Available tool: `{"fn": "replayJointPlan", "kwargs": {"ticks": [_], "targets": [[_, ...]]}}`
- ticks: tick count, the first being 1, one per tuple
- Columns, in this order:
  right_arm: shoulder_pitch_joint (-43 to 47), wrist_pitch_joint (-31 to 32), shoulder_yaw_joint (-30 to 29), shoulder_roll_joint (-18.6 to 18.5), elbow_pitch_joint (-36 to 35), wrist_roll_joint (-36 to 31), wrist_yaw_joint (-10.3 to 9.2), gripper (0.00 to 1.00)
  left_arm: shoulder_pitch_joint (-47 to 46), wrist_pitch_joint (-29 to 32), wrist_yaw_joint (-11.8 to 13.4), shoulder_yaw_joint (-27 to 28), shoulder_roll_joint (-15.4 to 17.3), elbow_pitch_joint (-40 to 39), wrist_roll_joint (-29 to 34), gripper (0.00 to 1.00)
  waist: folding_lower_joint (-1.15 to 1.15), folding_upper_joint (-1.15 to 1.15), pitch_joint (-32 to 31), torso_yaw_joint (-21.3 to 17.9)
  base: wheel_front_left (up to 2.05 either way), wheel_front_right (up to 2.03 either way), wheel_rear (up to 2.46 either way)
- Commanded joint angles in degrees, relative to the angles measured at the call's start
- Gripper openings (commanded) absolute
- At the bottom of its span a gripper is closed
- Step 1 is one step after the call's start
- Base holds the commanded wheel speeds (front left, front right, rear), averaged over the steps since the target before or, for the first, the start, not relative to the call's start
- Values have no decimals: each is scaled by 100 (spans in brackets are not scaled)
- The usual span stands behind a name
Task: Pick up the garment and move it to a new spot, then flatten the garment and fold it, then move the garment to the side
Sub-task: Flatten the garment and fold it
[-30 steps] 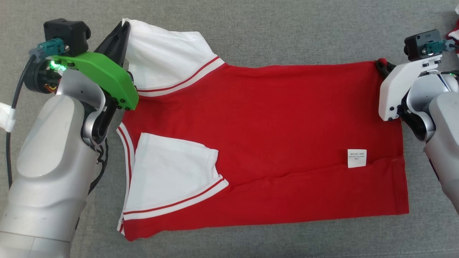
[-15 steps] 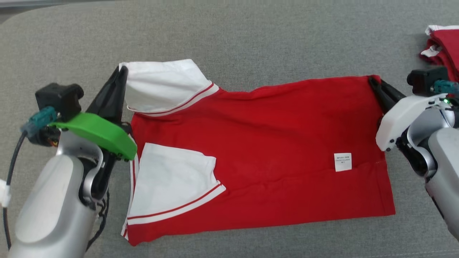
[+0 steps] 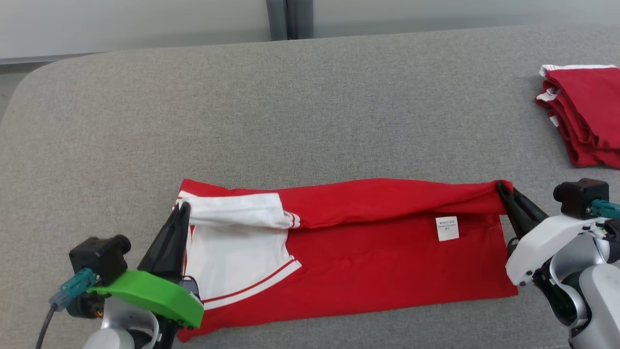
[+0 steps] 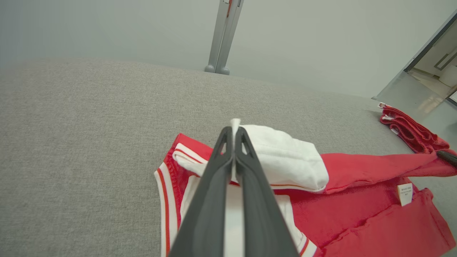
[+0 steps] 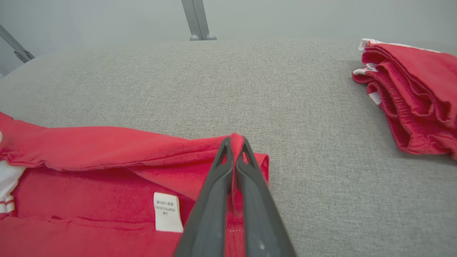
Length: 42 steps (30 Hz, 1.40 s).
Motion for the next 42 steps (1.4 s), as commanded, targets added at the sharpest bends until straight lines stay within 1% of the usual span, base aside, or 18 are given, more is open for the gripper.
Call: {"fn": "replayJointPlan", "kwargs": {"ticks": [1, 3, 7, 16, 17, 18, 19, 20, 21, 27, 33, 38, 42], "targets": [[151, 29, -54, 67, -43, -69, -9, 0, 178, -35, 70, -1, -10, 10, -3, 0, 0, 0, -67, 3, 0, 0, 0], [285, 46, -97, 173, -67, -101, -9, 0, 343, -95, 98, 7, -39, 95, -42, 0, 0, 0, -84, 5, 0, 0, 0], [457, -2, -213, 296, -78, -173, -9, 0, 544, -219, 77, 7, -144, 265, -171, 0, 0, 0, -84, 7, 0, 0, 0], [627, -127, -326, 479, -32, -350, -9, 1, 667, -377, 5, -49, -295, 673, -307, 0, 0, 0, -37, -34, 0, 0, 0], [667, -153, -358, 510, -30, -356, -9, 15, 672, -392, -9, -44, -298, 714, -306, 0, 0, 0, -38, -39, 0, 0, 0], [709, -195, -390, 545, -29, -363, -9, 33, 689, -421, -25, -36, -299, 737, -302, 5, 0, 0, -41, -43, 0, 0, 0], [753, -228, -422, 575, -32, -379, -9, 48, 712, -448, -37, -31, -300, 750, -302, 30, 0, 0, -44, -47, 0, 0, 0], [812, -288, -467, 610, -52, -393, -9, 100, 749, -486, -36, -17, -302, 758, -308, 84, 0, 0, -48, -53, 0, 0, 0], [877, -343, -519, 638, -63, -397, -9, 100, 801, -528, -17, 6, -312, 756, -330, 100, 0, 0, -54, -61, 0, 0, 0], [1291, -520, -818, 793, -251, -412, -9, 100, 1103, -866, 74, 189, -355, 472, -429, 100, 0, 0, -108, -117, 0, 0, 0], [1555, -459, -1187, 859, -433, -451, -8, 100, 1139, -1140, 159, 277, -414, 186, -320, 100, 0, 0, -184, -130, 0, 0, 0], [1344, -313, -1458, 925, -484, -525, -7, 100, 901, -1200, 193, 128, -529, 246, -150, 100, 0, 0, -235, -91, 0, 0, 0], [978, -70, -1327, 985, -230, -560, -6, 100, 774, -1247, 190, 5, -647, 405, -52, 100, 0, 0, -233, -23, 0, 0, 0]]}}
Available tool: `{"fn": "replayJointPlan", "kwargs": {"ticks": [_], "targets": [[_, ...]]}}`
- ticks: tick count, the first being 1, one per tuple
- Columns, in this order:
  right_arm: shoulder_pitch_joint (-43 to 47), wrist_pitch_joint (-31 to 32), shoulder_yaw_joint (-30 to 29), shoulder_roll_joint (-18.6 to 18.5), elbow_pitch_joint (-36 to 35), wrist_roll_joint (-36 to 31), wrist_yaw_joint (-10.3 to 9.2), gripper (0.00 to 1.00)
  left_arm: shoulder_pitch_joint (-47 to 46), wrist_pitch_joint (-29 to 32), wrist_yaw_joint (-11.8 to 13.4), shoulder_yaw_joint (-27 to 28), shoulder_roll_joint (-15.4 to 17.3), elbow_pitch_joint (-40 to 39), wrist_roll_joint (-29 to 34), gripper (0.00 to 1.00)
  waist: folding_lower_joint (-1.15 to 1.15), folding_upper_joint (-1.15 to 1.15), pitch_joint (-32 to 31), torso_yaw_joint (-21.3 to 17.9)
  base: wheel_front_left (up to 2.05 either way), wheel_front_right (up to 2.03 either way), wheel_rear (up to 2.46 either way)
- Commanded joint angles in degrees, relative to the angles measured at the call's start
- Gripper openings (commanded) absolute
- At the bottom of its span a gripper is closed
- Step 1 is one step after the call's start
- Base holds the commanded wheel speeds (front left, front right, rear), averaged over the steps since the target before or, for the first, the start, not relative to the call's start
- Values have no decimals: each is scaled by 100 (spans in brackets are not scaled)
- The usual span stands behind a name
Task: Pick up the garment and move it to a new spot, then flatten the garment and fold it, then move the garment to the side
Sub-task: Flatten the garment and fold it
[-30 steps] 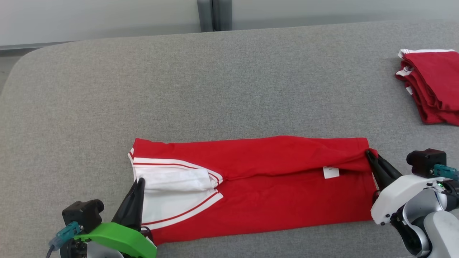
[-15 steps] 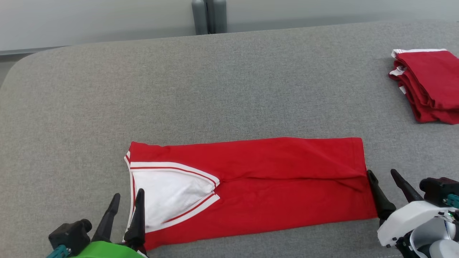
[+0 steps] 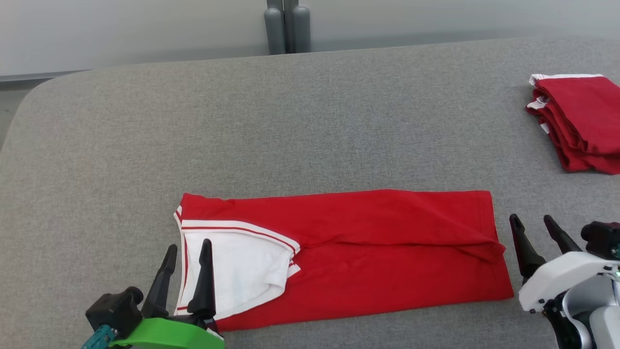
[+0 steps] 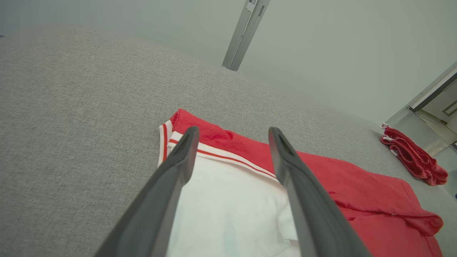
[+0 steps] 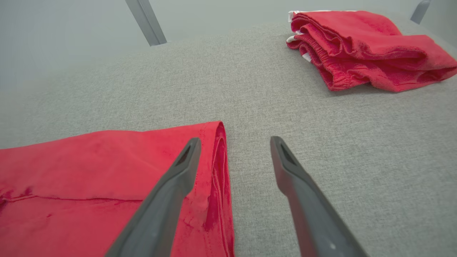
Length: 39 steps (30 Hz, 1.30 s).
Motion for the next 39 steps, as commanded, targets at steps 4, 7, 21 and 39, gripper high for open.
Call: {"fn": "replayJointPlan", "kwargs": {"ticks": [4, 7, 21, 39], "targets": [[-396, 283, 274, 5, 507, 67, -3, 100, -207, -88, -36, -103, -120, 179, 111, 100, 0, 0, 21, 175, 0, 0, 0], [-508, 427, 398, -25, 832, 91, -3, 100, -253, -120, -53, -126, -165, 269, 135, 100, 0, 0, 31, 292, 0, 0, 0], [-838, 590, 560, -7, 1987, 89, -3, 41, -296, -234, -51, 53, -231, 413, 184, 100, 0, 0, 61, 432, 0, 0, 0], [-1328, 672, 294, -842, 1822, 240, -7, 0, -408, -279, 14, 283, -117, 528, 531, 100, 0, 0, -165, -104, 0, 0, 0]]}}
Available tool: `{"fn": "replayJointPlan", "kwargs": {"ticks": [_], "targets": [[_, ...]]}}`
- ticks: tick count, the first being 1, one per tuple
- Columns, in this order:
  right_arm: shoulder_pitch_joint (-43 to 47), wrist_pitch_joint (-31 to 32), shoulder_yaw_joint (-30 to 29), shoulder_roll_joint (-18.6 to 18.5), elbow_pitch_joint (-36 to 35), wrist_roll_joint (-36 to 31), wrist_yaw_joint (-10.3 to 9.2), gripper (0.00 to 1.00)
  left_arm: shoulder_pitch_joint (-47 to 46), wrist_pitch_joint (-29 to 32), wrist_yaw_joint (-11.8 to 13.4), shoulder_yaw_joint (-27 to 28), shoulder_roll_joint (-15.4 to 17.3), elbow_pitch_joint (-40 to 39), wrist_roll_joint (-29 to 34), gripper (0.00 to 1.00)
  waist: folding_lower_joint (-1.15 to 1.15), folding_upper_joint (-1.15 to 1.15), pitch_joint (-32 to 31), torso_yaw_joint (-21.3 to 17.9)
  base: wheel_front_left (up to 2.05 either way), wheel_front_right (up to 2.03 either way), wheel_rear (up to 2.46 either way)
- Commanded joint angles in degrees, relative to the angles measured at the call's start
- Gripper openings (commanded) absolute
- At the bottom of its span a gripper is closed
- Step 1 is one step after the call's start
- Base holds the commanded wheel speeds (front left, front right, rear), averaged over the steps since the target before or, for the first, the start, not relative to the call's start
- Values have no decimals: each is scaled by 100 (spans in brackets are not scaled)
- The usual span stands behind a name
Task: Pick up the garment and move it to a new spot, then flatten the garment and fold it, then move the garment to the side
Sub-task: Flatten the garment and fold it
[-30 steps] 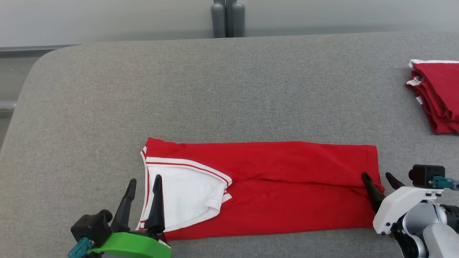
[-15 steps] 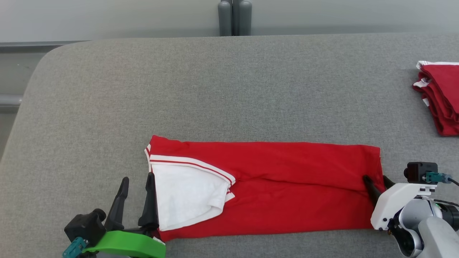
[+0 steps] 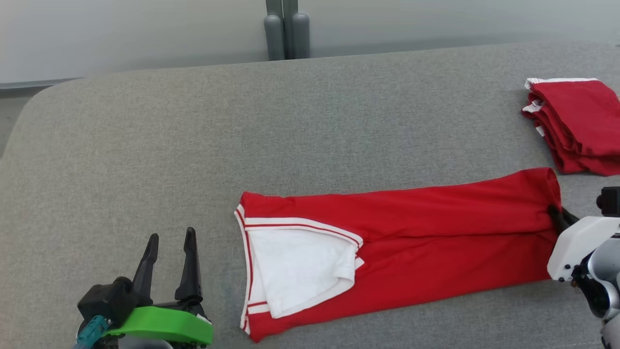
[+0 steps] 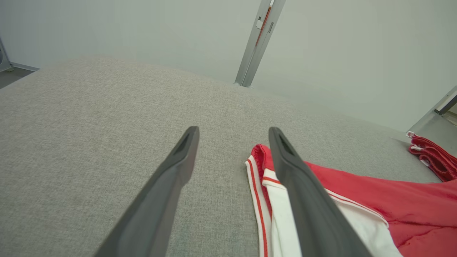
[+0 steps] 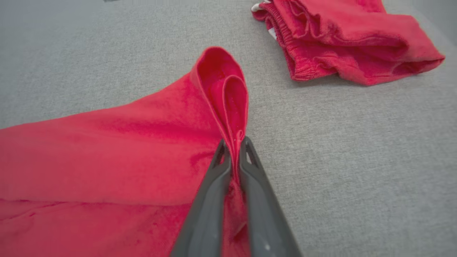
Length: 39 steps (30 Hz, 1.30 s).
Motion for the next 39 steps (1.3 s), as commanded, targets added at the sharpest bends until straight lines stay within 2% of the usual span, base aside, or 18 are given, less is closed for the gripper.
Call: {"fn": "replayJointPlan", "kwargs": {"ticks": [1, 9, 16, 22, 28, 33, 39], "targets": [[-44, 28, -69, -85, -61, 10, -13, 0, -112, -47, 9, 44, 26, 25, 112, 100, 0, 0, -81, -128, 0, 0, 0], [-92, 259, -106, -117, -448, 98, -12, 0, -214, -44, -21, 280, -73, 195, 483, 100, 0, 0, -186, -390, 0, 0, 0], [-104, 528, 441, 117, -1131, 672, -7, 0, -163, -40, -137, 513, -244, 310, 710, 100, 0, 0, -247, -457, 0, 0, 0], [99, 777, 941, 337, -2008, 1218, -7, 0, -88, -40, -268, 668, -382, 359, 871, 100, 0, 0, -302, -262, 0, 0, 0], [319, 934, 1388, 729, -2512, 1486, -7, 0, -72, -40, -384, 774, -496, 363, 961, 100, 0, 0, -314, 44, 0, 0, 0], [387, 901, 1747, 1049, -2585, 1440, -7, 0, -67, -40, -462, 847, -571, 386, 1022, 100, 0, 0, -322, 241, 0, 0, 0], [211, 727, 2117, 1432, -2322, 1333, -7, 0, -78, -40, -540, 919, -668, 429, 1082, 100, 0, 0, -327, 351, 0, 0, 0]]}}
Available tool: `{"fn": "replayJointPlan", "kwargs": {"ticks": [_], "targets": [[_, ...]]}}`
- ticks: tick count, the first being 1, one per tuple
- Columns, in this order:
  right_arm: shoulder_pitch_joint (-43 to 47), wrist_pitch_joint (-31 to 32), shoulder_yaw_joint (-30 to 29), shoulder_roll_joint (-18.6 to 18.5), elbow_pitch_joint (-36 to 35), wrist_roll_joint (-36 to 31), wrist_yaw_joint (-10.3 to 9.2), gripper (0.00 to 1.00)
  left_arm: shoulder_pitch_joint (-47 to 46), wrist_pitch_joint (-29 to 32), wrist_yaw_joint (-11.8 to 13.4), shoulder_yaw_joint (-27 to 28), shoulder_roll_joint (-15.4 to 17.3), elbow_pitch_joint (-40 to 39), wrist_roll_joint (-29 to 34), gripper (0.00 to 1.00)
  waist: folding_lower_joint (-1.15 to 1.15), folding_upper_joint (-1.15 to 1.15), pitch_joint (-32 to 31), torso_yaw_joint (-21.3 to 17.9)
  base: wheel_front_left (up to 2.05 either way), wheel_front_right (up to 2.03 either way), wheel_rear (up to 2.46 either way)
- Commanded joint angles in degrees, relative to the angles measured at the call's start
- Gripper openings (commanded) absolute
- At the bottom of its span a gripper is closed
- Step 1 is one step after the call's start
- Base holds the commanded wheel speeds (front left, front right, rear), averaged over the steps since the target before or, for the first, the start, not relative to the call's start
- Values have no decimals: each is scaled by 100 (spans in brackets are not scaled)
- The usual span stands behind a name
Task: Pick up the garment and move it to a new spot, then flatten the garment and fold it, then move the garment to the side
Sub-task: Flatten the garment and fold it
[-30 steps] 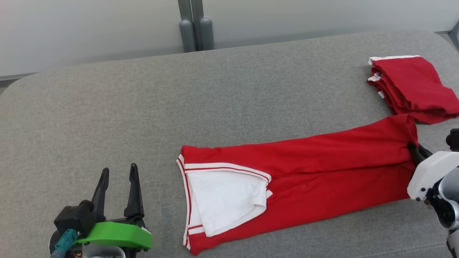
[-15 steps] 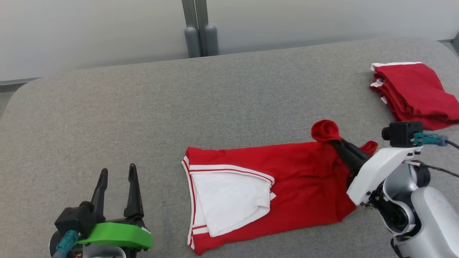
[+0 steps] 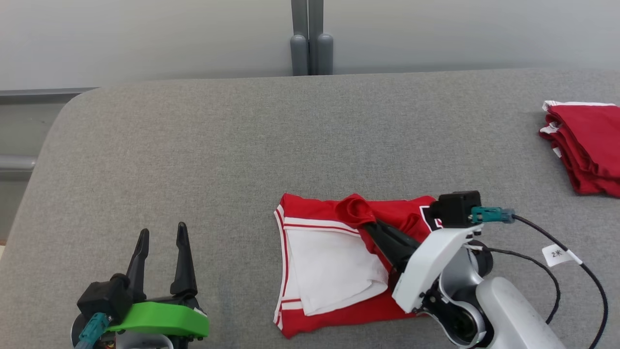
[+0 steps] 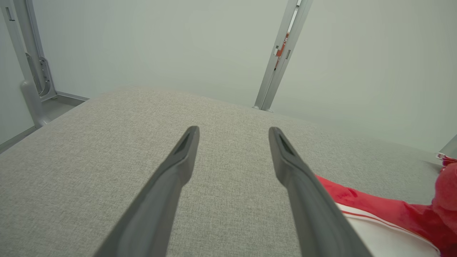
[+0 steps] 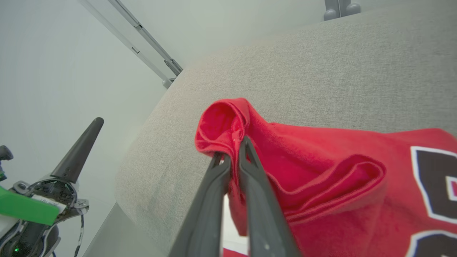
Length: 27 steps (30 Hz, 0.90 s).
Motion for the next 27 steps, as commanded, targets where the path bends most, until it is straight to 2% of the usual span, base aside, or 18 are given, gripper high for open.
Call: {"fn": "replayJointPlan", "kwargs": {"ticks": [1, 8, 17, 20, 21, 22, 27], "targets": [[-89, -67, 76, 61, 64, -43, 1, 0, 15, -14, -19, 18, -22, 9, 47, 100, 0, 0, -2, 25, 0, 0, 0], [-447, -577, 534, 331, 882, -79, 1, 0, -101, -14, -113, 30, -102, 81, 117, 100, 0, 0, 49, 71, 0, 0, 0], [-1066, -1349, 1449, 348, 2027, 631, 2, 0, -248, -14, -232, -35, -179, 221, 160, 100, 0, 0, 121, 190, 0, 0, 0], [-1279, -1536, 1696, 352, 2363, 804, 2, 49, -285, -14, -264, -46, -195, 277, 170, 100, 0, 0, 123, 226, 0, 0, 0], [-1335, -1586, 1764, 351, 2419, 872, 2, 96, -294, -14, -277, -45, -195, 291, 175, 100, 0, 0, 123, 235, 0, 0, 0], [-1398, -1644, 1849, 350, 2479, 946, 2, 100, -303, -14, -284, -40, -198, 303, 181, 100, 0, 0, 122, 243, 0, 0, 0], [-1606, -1873, 2120, 347, 2607, 1150, 2, 100, -296, -14, -301, 15, -209, 333, 197, 100, 0, 0, 93, 227, 0, 0, 0]]}}
